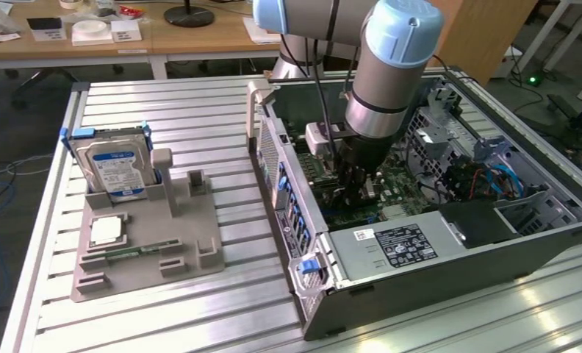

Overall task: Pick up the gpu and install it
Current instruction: 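Insert the gpu into the slot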

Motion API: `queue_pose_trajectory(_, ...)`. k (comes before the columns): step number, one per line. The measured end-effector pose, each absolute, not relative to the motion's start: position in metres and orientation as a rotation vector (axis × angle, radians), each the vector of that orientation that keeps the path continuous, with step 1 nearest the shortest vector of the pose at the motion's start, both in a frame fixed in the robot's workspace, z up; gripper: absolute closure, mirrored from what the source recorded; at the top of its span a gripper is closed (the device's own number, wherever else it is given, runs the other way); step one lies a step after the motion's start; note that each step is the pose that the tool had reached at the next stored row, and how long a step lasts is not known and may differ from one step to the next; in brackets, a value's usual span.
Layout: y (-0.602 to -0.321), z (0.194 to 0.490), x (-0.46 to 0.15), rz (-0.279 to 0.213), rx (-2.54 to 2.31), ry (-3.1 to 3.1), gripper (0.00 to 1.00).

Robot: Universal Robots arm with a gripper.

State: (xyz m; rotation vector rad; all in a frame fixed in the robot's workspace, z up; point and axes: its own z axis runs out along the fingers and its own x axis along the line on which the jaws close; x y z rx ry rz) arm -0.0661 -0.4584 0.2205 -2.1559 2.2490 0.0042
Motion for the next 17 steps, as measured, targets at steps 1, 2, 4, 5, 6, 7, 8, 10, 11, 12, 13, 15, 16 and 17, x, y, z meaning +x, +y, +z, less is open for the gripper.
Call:
queue_pose_trajectory(1, -0.458, 0.221, -0.066, 0.004, -2.156, 2.249, 0.72)
queue_pose_trajectory(2, -0.458, 0.22, -0.066, 0.005, -2.154, 2.247, 0.72)
queue_pose_trajectory(4, -0.458, 0.222, -0.066, 0.005, -2.155, 2.248, 0.65)
queue_pose_trajectory(5, -0.458, 0.224, -0.066, 0.003, -2.156, 2.248, 0.65)
queue_pose_trajectory(6, -0.458, 0.224, -0.066, 0.003, -2.155, 2.248, 0.58)
queue_pose_trajectory(7, -0.458, 0.225, -0.066, 0.003, -2.155, 2.248, 0.58)
queue_pose_trajectory(8, -0.458, 0.227, -0.066, 0.002, -2.155, 2.248, 0.58)
queue_pose_trajectory(10, -0.458, 0.23, -0.066, 0.0, -2.154, 2.247, 0.58)
queue_pose_trajectory(11, -0.458, 0.232, -0.066, -0.002, -2.153, 2.246, 0.58)
queue_pose_trajectory(12, -0.458, 0.235, -0.066, -0.003, -2.152, 2.245, 0.58)
queue_pose_trajectory(13, -0.458, 0.238, -0.066, -0.005, -2.152, 2.244, 0.58)
queue_pose_trajectory(15, -0.458, 0.244, -0.066, -0.008, -2.15, 2.243, 0.58)
queue_pose_trajectory(16, -0.458, 0.247, -0.066, -0.009, -2.15, 2.242, 0.58)
queue_pose_trajectory(17, -0.458, 0.249, -0.066, -0.011, -2.149, 2.241, 0.58)
